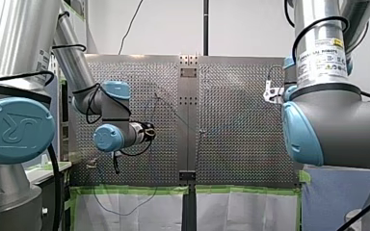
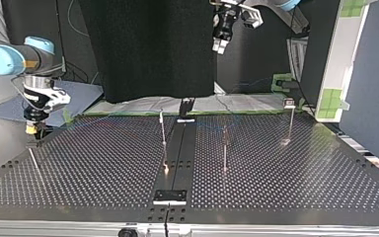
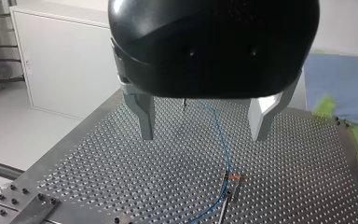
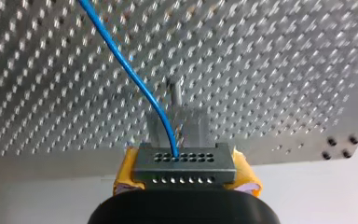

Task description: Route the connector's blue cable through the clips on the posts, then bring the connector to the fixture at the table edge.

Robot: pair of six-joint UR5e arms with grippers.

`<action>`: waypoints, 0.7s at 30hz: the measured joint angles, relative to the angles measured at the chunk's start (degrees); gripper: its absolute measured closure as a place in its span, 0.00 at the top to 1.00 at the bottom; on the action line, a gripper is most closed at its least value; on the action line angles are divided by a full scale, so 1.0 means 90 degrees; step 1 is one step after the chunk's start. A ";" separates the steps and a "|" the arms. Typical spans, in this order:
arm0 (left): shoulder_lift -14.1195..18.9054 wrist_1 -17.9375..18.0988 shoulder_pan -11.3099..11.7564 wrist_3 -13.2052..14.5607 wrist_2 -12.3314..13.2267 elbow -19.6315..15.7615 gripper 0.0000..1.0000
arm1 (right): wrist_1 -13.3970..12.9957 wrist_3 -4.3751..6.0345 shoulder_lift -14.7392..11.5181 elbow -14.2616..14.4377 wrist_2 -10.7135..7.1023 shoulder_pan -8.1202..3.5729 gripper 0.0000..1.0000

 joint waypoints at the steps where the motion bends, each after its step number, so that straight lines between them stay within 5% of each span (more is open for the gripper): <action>1: 0.0000 -0.0008 0.0000 -0.0007 -0.0001 0.0000 1.00 | 0.0066 -0.0027 0.0001 -0.0016 -0.0049 -0.0066 0.07; 13: 0.0000 -0.0078 0.0001 -0.0020 -0.0058 0.0007 1.00 | 0.0610 -0.0445 0.0018 -0.0208 -0.0528 -0.0445 0.07; 21: 0.0000 -0.0193 0.0001 0.0011 -0.0210 0.0008 1.00 | 0.0508 -0.0505 0.0165 -0.0302 -0.0947 -0.0525 0.07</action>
